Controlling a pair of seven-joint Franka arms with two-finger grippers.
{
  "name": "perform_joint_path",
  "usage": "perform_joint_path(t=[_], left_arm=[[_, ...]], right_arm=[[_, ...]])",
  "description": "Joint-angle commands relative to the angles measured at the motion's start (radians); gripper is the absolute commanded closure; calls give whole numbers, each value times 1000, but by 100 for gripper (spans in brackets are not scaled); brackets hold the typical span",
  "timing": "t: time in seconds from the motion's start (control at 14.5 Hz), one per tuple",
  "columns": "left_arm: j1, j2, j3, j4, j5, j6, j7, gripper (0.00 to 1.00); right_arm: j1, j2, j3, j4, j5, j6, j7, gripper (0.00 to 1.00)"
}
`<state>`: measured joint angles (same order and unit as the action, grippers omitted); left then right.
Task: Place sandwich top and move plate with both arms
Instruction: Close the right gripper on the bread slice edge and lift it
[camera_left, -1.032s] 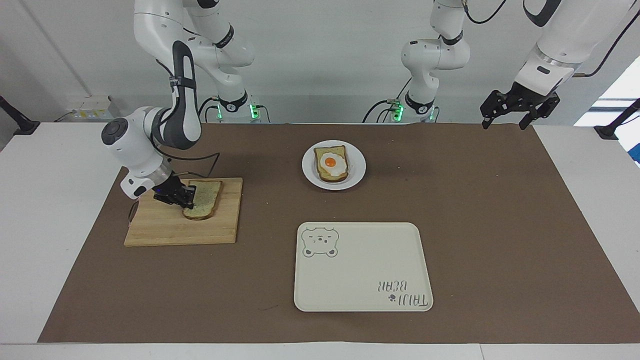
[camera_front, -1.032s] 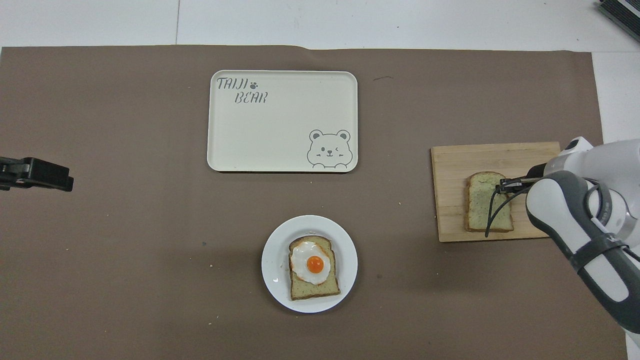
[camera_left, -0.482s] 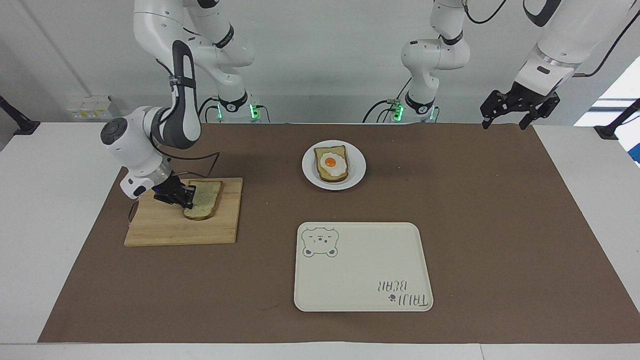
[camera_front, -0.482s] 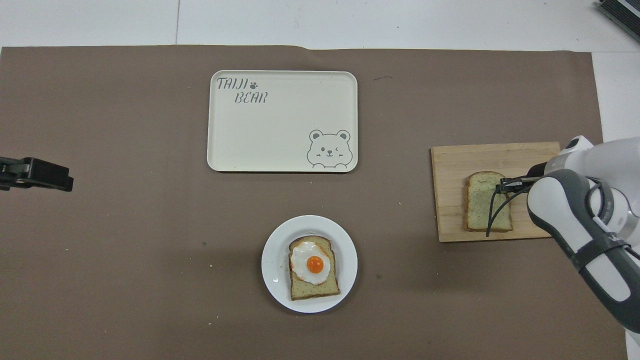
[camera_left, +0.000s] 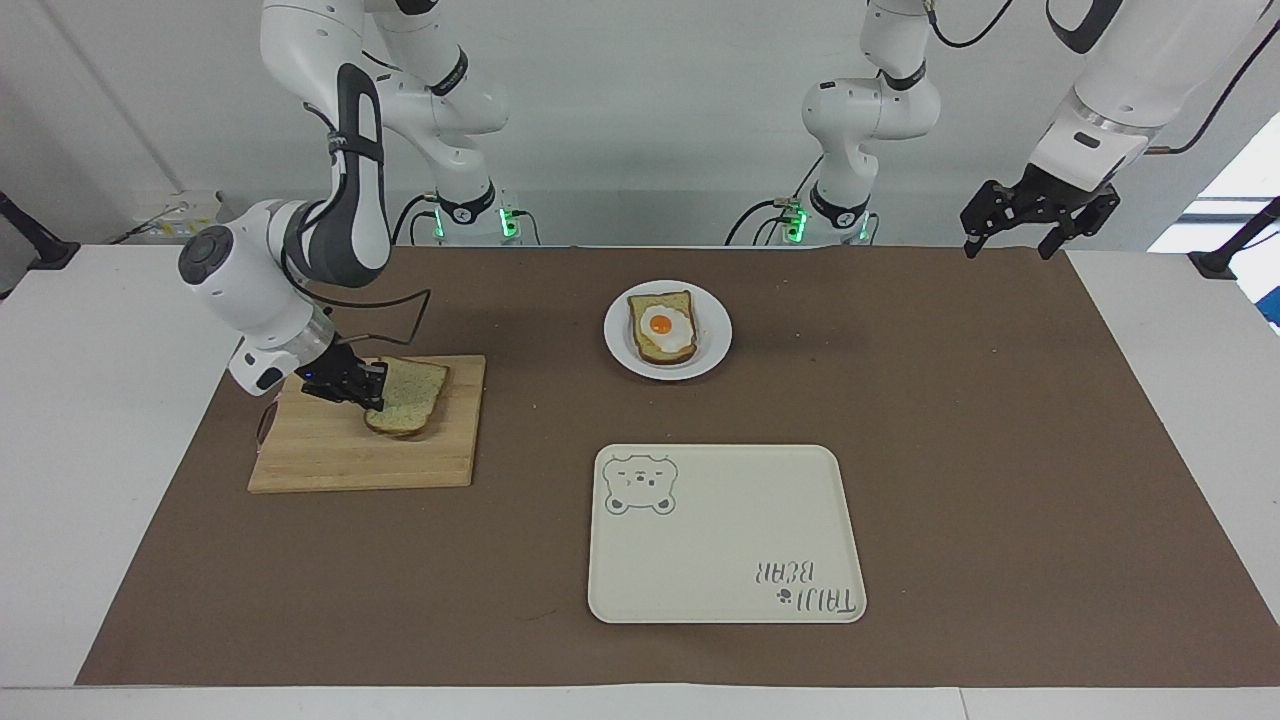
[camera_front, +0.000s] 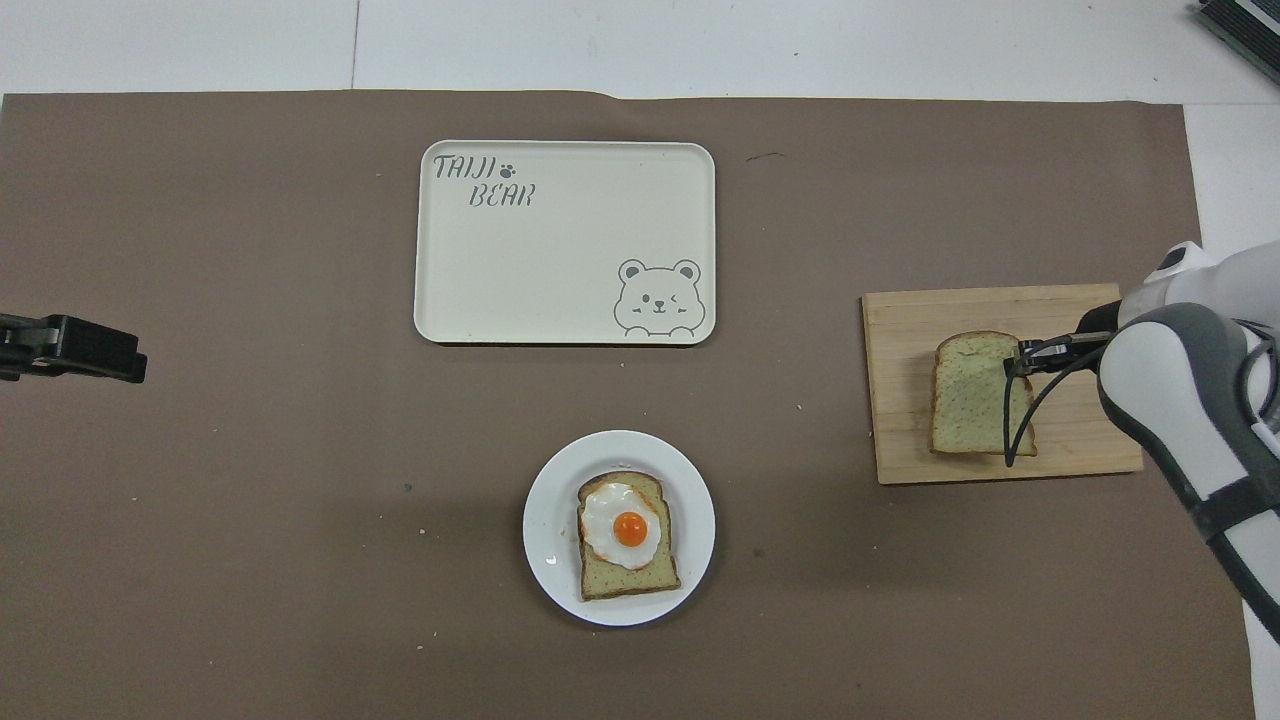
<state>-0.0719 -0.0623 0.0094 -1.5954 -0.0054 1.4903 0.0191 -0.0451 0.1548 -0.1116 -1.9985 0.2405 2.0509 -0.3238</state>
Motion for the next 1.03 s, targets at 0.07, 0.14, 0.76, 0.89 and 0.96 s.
perform_joint_path(t=[0.07,0.14,0.76,0.89,0.96], left_arm=[[1,-7,1,2,10,-15,4,0],[1,-7,1,3,10,-15,4,0],[1,-7,1,3,10,-15,4,0],[1,-7,1,3,10,-15,4,0],[1,-7,1,3,10,-15,4,0]], right_arm=[[-22,-31,6,49,77,-138,-1,100],[-33,-32,6,50,101,-155,-4,100],[4,-49,18,40,140,-250,22,100],[40,-54,18,34,140,-255,41,100],[53,-55,18,30,143,-255,78,100]])
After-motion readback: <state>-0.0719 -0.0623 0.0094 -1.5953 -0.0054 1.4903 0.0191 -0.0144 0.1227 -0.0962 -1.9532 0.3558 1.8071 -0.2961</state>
